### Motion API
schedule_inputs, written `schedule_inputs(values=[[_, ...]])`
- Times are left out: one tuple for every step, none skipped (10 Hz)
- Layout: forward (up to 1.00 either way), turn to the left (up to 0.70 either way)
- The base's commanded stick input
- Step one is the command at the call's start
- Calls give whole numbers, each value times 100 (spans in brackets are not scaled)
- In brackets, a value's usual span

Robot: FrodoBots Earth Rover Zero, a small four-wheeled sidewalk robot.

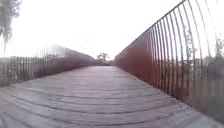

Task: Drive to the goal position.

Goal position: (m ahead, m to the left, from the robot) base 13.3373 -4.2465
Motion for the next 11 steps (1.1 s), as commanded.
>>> schedule_inputs(values=[[70, 0], [70, 0], [70, 0], [70, 0], [70, 0], [70, 0], [70, 0], [70, 0], [70, 0], [70, 0], [70, 0]])
